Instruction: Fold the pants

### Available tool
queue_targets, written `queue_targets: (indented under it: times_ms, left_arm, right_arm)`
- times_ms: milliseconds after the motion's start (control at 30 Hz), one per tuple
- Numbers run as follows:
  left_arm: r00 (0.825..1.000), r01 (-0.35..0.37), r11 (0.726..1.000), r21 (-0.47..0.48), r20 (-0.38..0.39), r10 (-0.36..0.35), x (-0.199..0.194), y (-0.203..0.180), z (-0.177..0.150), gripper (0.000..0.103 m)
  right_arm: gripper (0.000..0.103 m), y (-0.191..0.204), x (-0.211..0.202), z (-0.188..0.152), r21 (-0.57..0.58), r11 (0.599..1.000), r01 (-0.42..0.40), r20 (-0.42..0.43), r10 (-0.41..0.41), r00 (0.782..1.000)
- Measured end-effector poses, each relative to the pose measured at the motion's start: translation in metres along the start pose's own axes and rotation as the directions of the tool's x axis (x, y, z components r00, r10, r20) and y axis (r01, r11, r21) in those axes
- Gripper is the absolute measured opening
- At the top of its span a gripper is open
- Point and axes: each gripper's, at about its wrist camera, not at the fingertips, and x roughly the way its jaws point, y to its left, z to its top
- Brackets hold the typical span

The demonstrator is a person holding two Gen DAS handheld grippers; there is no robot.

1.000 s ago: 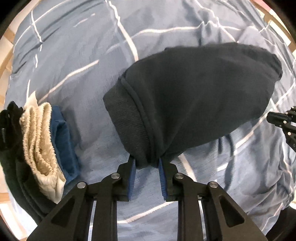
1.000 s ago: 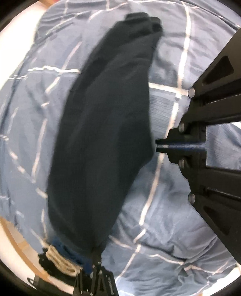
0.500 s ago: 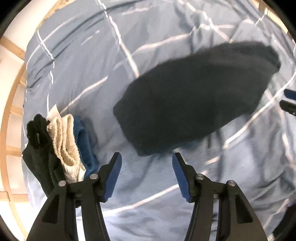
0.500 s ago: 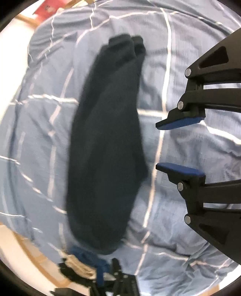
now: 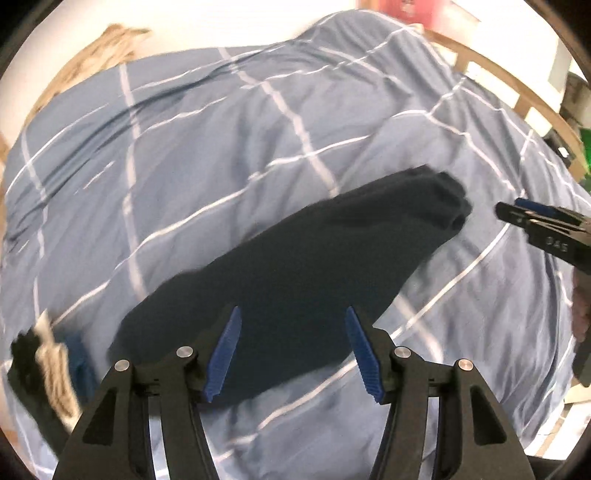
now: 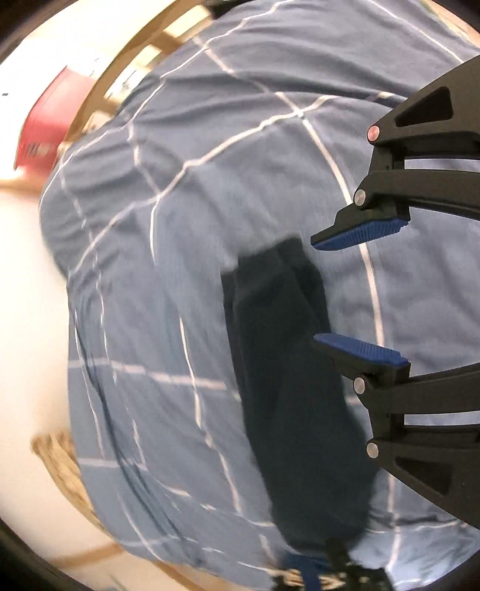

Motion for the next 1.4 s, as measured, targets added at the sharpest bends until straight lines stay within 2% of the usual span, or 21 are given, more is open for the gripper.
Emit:
queue_targets:
  times_ms: [133, 267, 433, 500, 600, 700, 767, 800, 900, 967, 1033, 1100, 1167, 1233, 1267, 1300, 1333, 1400]
  left_arm:
    - [1.000, 0.015, 0.999, 0.029, 0.013, -0.016, 0.020, -0.024, 0.024, 0.058]
    - [1.000, 0.030, 0.998, 0.054, 0.008, -0.030, 0.044, -0.037, 0.049, 0.058]
    - [0.992, 0.120, 0.980, 0.158, 0.012, -0.124, 0.069, -0.051, 0.092, 0.058]
    - [0.981, 0.191, 0.955, 0.227, -0.010, -0.194, 0.080, -0.060, 0.113, 0.058]
    - [0.957, 0.288, 0.896, 0.337, -0.081, -0.277, 0.099, -0.080, 0.140, 0.057]
    - [0.935, 0.354, 0.824, 0.443, -0.155, -0.318, 0.117, -0.104, 0.159, 0.057]
    - [0.927, 0.376, 0.795, 0.476, -0.192, -0.323, 0.129, -0.114, 0.166, 0.056]
    - [0.916, 0.401, 0.781, 0.479, -0.226, -0.332, 0.138, -0.119, 0.170, 0.056]
    - [0.893, 0.445, 0.764, 0.468, -0.294, -0.340, 0.160, -0.127, 0.179, 0.055]
    - [0.882, 0.462, 0.763, 0.452, -0.324, -0.342, 0.172, -0.131, 0.183, 0.055]
    - [0.861, 0.491, 0.756, 0.433, -0.372, -0.346, 0.186, -0.136, 0.185, 0.054]
    - [0.835, 0.523, 0.753, 0.399, -0.416, -0.360, 0.197, -0.139, 0.185, 0.050]
    - [0.808, 0.549, 0.759, 0.351, -0.454, -0.374, 0.206, -0.140, 0.183, 0.045]
    - [0.794, 0.562, 0.760, 0.326, -0.469, -0.386, 0.208, -0.140, 0.180, 0.035]
    - [0.796, 0.562, 0.758, 0.332, -0.466, -0.386, 0.206, -0.141, 0.179, 0.025]
    - [0.810, 0.548, 0.758, 0.354, -0.452, -0.374, 0.201, -0.142, 0.180, 0.021]
    - [0.818, 0.544, 0.752, 0.372, -0.436, -0.375, 0.195, -0.143, 0.180, 0.021]
    - [0.821, 0.551, 0.740, 0.386, -0.410, -0.398, 0.183, -0.147, 0.182, 0.020]
  right_arm:
    - [0.048, -0.027, 0.018, 0.010, 0.056, 0.998, -0.004, 0.003, 0.004, 1.000]
    - [0.047, -0.036, 0.041, 0.017, 0.103, 0.994, -0.028, -0.015, 0.030, 0.999]
    - [0.046, -0.043, 0.060, 0.022, 0.188, 0.978, -0.088, -0.026, 0.095, 0.995]
    - [0.046, -0.043, 0.066, 0.023, 0.219, 0.970, -0.103, -0.028, 0.111, 0.993]
    - [0.046, -0.046, 0.075, 0.023, 0.275, 0.955, -0.116, -0.033, 0.130, 0.991]
    - [0.041, -0.050, 0.083, 0.022, 0.331, 0.935, -0.130, -0.036, 0.150, 0.988]
    - [0.041, -0.052, 0.089, 0.020, 0.377, 0.915, -0.141, -0.040, 0.168, 0.985]
    - [0.041, -0.053, 0.091, 0.019, 0.394, 0.908, -0.144, -0.042, 0.174, 0.984]
    - [0.041, -0.057, 0.099, 0.016, 0.452, 0.879, -0.153, -0.043, 0.193, 0.980]
    - [0.041, -0.061, 0.104, 0.015, 0.487, 0.859, -0.155, -0.043, 0.201, 0.979]
    - [0.040, -0.065, 0.110, 0.013, 0.524, 0.836, -0.163, -0.045, 0.218, 0.975]
    - [0.034, -0.068, 0.115, 0.010, 0.554, 0.815, -0.169, -0.050, 0.236, 0.971]
    - [0.023, -0.070, 0.119, 0.007, 0.571, 0.801, -0.179, -0.055, 0.255, 0.965]
    - [0.020, -0.071, 0.124, 0.005, 0.591, 0.783, -0.193, -0.058, 0.280, 0.958]
    - [0.014, -0.072, 0.125, 0.004, 0.597, 0.777, -0.197, -0.055, 0.285, 0.957]
    - [0.013, -0.072, 0.125, 0.005, 0.597, 0.775, -0.206, -0.051, 0.293, 0.955]
    - [0.012, -0.071, 0.124, 0.006, 0.591, 0.780, -0.207, -0.050, 0.291, 0.955]
    - [0.011, -0.071, 0.114, 0.008, 0.575, 0.792, -0.204, -0.036, 0.273, 0.961]
